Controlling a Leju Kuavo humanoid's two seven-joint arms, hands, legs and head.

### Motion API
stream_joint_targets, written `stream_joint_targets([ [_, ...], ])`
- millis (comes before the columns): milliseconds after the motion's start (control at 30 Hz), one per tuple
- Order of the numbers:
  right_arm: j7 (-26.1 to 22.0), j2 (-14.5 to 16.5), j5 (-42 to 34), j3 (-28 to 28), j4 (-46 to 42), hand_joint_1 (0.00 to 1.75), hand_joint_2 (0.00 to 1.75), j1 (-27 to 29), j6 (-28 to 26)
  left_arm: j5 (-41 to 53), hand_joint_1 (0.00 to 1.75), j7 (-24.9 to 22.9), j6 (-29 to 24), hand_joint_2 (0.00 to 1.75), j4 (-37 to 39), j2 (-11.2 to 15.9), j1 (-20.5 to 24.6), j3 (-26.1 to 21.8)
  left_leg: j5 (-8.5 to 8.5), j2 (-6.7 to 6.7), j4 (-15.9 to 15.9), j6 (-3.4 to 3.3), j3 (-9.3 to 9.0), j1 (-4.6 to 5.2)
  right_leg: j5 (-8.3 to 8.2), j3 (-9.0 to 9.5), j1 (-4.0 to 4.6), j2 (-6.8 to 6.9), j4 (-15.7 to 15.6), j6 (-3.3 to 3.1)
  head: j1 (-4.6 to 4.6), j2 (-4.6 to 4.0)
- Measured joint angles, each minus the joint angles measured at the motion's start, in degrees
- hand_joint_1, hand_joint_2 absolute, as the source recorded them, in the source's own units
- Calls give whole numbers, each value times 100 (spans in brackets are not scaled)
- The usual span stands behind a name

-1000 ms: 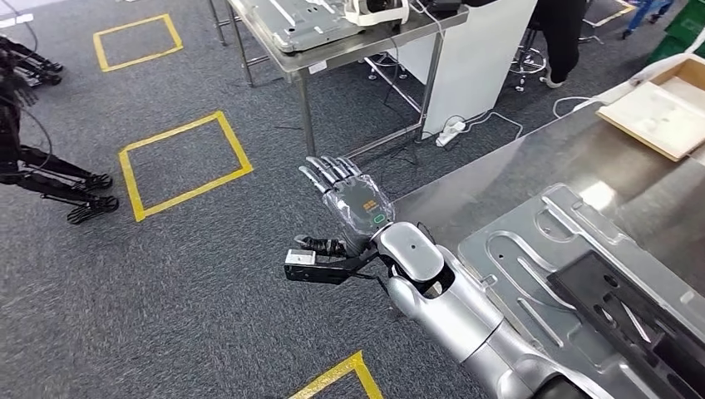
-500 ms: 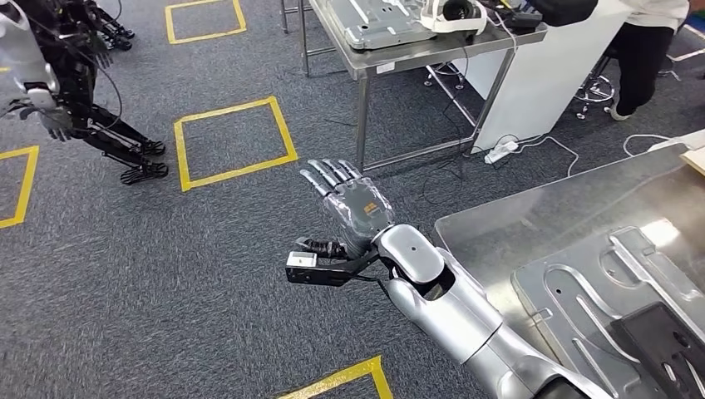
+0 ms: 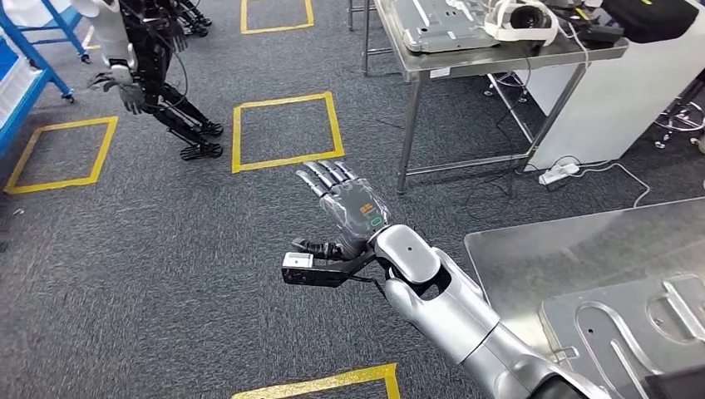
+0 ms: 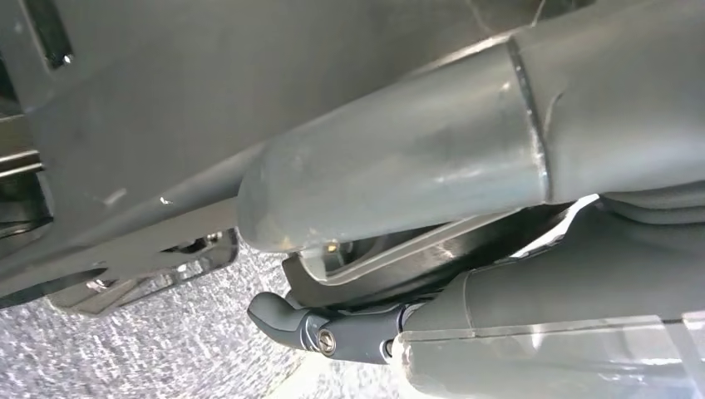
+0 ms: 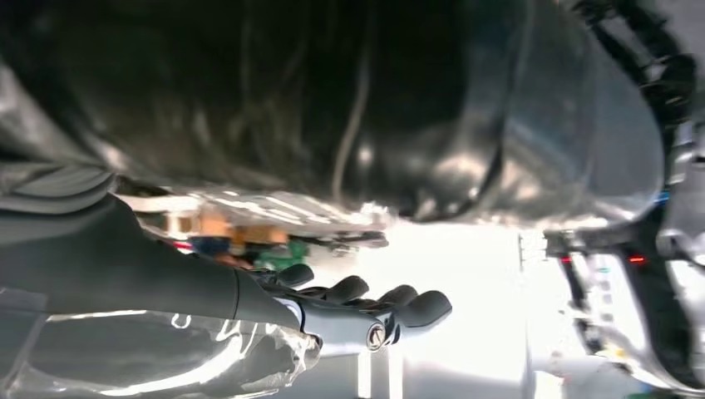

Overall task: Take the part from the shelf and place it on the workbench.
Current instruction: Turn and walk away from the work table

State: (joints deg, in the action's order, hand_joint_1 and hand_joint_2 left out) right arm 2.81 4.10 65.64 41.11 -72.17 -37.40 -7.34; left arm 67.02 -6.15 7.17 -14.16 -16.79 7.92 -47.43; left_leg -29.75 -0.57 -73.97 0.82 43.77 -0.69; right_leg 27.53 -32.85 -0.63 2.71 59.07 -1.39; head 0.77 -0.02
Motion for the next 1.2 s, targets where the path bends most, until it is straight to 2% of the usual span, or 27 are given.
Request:
stream_joint_targets([
  [33,-1,1,0,3,0,0,131,0,0,-2,0,1,0,0,0,3,-2,0,134,33,194,-7,-115,1,13,10,6,78,1,5,0,0],
  [67,-1,1,0,6,-1,0,87,-3,0,-3,0,-2,-1,0,1,7,-7,0,316,114,553,-26,-319,6,29,28,12,149,1,15,0,-1],
  [133,-1,1,-3,8,-2,0,0,-18,1,-22,0,-3,-6,0,1,14,-19,0,529,358,1249,-88,-700,64,69,57,47,269,7,58,2,1],
  [167,-1,0,-6,9,-2,0,0,-25,2,-38,0,-1,-8,0,1,17,-25,1,552,435,1429,-125,-787,93,85,68,64,325,7,82,4,1],
  [200,-2,2,-10,13,-2,0,0,-30,3,-61,0,4,-9,0,1,19,-30,2,531,439,1488,-157,-802,120,96,75,78,386,2,108,6,1],
  [233,-2,9,-16,16,-2,0,0,-35,4,-80,0,11,-9,0,1,18,-34,3,542,367,1506,-194,-792,114,106,89,84,453,-5,133,8,1],
  [267,-4,16,-22,19,-3,0,0,-38,4,-98,0,15,-8,0,1,16,-43,4,554,298,1533,-222,-801,103,136,98,74,439,12,165,8,1],
  [333,-9,30,-33,24,-3,0,0,-47,2,-132,0,20,-7,0,1,10,-49,4,588,173,1589,-289,-830,69,334,-10,50,176,290,213,8,2],
  [400,-13,16,-40,25,6,0,0,-30,1,-163,0,19,-6,0,2,1,-41,4,601,48,1603,-335,-839,56,668,-355,29,-154,979,230,9,2],
  [433,-13,2,-42,25,16,0,0,-9,2,-179,0,19,-5,0,2,-2,-39,4,602,-30,1598,-346,-837,55,774,-546,26,-218,1324,236,9,2],
  [467,-11,-11,-43,25,25,0,0,14,2,-191,0,18,-5,0,2,-5,-41,4,600,-115,1590,-346,-837,55,778,-676,21,-244,1519,241,9,1],
  [500,-10,-20,-44,25,31,0,44,30,2,-201,0,18,-4,0,2,-6,-44,4,595,-203,1577,-341,-838,52,666,-710,11,-258,1503,245,9,1],
  [533,-10,-25,-45,25,34,0,87,37,2,-208,0,18,-4,0,2,-9,-47,4,587,-289,1559,-330,-840,48,453,-633,-8,-291,1259,250,9,0],
  [600,-12,-27,-48,25,35,0,175,36,1,-208,0,18,-3,0,2,-19,-42,4,557,-441,1500,-283,-822,46,70,-348,-63,-525,527,260,9,-1],
  [667,-13,-34,-52,25,36,0,175,42,-1,-208,0,17,-2,0,2,-24,-37,5,551,-570,1466,-211,-773,36,-38,-192,-82,-722,153,245,7,0],
  [733,-13,-37,-60,25,36,0,175,46,-3,-208,0,16,-3,0,2,-23,-46,7,570,-688,1477,-133,-734,9,-39,-169,-67,-656,116,179,4,1],
  [767,-13,-35,-66,25,35,0,175,46,-4,-208,0,16,-4,0,2,-24,-53,7,552,-645,1450,-103,-714,8,-53,-148,-63,-588,84,135,5,1],
  [833,-20,-29,-81,25,34,0,175,45,-8,-208,0,12,-9,0,1,-24,-51,7,364,-378,1137,-58,-567,18,-78,-102,-65,-436,20,54,-5,0],
  [867,-22,-32,-87,25,35,0,175,51,-8,-207,0,10,-13,0,0,-25,-45,7,197,-198,814,-43,-417,25,-77,-88,-45,-355,9,28,-10,-1],
  [900,-24,-39,-93,25,35,0,175,61,-9,-207,0,9,-19,0,-1,-24,-39,7,28,-96,442,-28,-236,22,-71,-84,-28,-268,6,9,-15,0],
  [933,-22,-47,-96,25,36,0,175,77,-9,-206,0,13,-30,0,-1,-22,-34,8,-83,-46,128,-17,-81,17,-62,-83,-13,-178,7,-1,-15,0],
  [967,-21,-55,-98,25,37,0,175,96,-9,-206,0,15,-41,0,-1,-22,-34,8,-97,-19,-20,-12,-10,14,-52,-79,-2,-90,8,-6,-15,0],
  [1000,-21,-60,-100,25,37,0,175,109,-9,-206,0,18,-52,0,-1,-21,-35,9,-3,4,56,-13,-57,12,-40,-71,3,-10,9,-5,-15,0],
  [1033,-21,-62,-101,24,35,0,175,117,-9,-205,0,17,-63,0,-2,-21,-38,9,173,50,345,-22,-217,13,-26,-55,6,61,9,3,-15,-1],
  [1100,-21,-64,-101,21,32,0,175,118,-10,-204,0,6,-83,0,-5,-20,-52,10,454,305,1112,-75,-628,57,11,-18,29,176,16,42,-15,-1],
  [1167,-18,-69,-102,14,28,0,175,119,-9,-202,0,1,-96,0,-9,-20,-61,16,510,466,1480,-154,-805,118,41,3,61,282,16,94,-11,-1],
  [1200,-16,-70,-103,10,27,0,175,119,-9,-203,0,4,-96,0,-11,-20,-61,20,509,421,1503,-192,-809,139,52,13,73,346,11,120,-10,0],
])
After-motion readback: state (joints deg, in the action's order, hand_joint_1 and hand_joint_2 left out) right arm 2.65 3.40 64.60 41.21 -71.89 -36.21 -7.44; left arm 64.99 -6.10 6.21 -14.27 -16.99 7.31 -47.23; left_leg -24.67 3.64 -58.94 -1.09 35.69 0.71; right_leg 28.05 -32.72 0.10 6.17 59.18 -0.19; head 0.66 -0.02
